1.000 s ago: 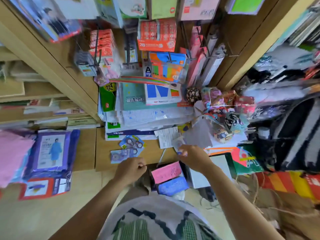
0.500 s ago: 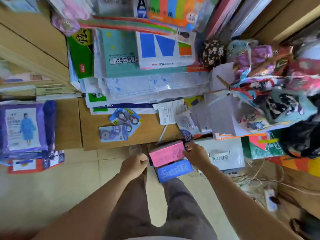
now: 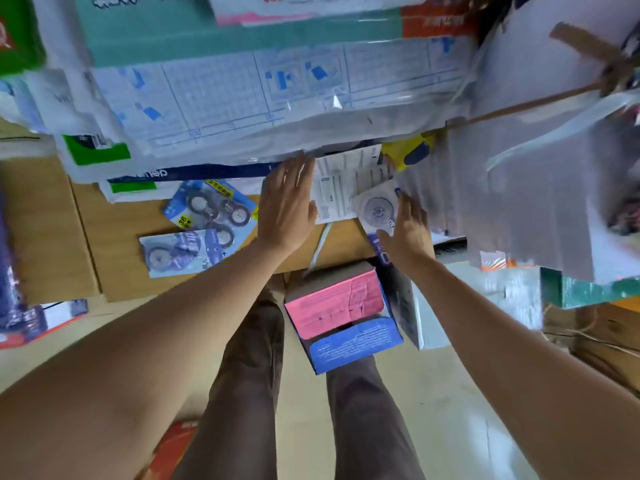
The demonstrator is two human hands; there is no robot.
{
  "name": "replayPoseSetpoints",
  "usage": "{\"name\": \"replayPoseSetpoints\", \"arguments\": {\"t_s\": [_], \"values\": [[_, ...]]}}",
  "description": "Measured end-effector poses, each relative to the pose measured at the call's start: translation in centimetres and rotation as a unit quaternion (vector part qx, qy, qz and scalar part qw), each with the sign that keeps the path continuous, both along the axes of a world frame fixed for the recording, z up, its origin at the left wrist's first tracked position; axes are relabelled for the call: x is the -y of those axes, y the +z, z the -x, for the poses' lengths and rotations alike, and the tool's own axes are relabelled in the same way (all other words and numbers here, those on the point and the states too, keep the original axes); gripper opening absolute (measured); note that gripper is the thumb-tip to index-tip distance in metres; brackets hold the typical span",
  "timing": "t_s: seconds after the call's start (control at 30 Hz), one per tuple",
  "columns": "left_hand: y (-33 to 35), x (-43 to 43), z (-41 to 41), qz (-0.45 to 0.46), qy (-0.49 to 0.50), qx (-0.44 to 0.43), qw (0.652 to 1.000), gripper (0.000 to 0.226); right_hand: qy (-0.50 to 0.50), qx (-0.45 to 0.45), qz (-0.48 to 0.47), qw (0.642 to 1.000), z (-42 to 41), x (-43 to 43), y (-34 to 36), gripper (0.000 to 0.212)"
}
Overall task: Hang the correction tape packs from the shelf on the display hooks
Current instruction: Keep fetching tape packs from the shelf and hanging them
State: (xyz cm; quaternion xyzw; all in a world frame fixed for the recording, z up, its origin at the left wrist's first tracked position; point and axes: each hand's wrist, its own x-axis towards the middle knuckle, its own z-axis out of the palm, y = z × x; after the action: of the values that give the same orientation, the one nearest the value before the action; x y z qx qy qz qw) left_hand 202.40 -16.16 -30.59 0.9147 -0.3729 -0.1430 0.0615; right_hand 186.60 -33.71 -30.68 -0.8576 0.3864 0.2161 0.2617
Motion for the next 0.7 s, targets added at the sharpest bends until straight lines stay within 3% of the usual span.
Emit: {"name": "replayPoseSetpoints", "arguments": {"t_s": [0.13,0.23,0.47,0.6,0.7], "values": [[-1.6,-0.3,-0.6,0.087,0.014,0.044,0.995,0.031,-0.015,0.021,0.030,0.999,-0.5,0.7,-1.6,0.074],[-1.9,-1.2,-0.4,0.126,0.013,0.025,0.992,0.018,-0.028,0.019,0.018,0.999,-1.1,1.5,-1.6,0.059],[0.3,-7.5,1.4,0.098,-0.002,0.136,0.986,0.027,-0.089,0.048,-0.037,0.994,-0.4,1.8,0.2,0.047],[-0.6,-10.8,3.2,-0.064,-0.028,0.023,0.997,0.051,-0.101,0.126,0.000,0.987,0.9,0.8,2.2,0.040],[-1.6,-11.3,4.3,-0.056,-0.016,-0.025,0.998,0.048,-0.089,0.170,-0.005,0.981,1.8,0.0,3.8,0.036]]}}
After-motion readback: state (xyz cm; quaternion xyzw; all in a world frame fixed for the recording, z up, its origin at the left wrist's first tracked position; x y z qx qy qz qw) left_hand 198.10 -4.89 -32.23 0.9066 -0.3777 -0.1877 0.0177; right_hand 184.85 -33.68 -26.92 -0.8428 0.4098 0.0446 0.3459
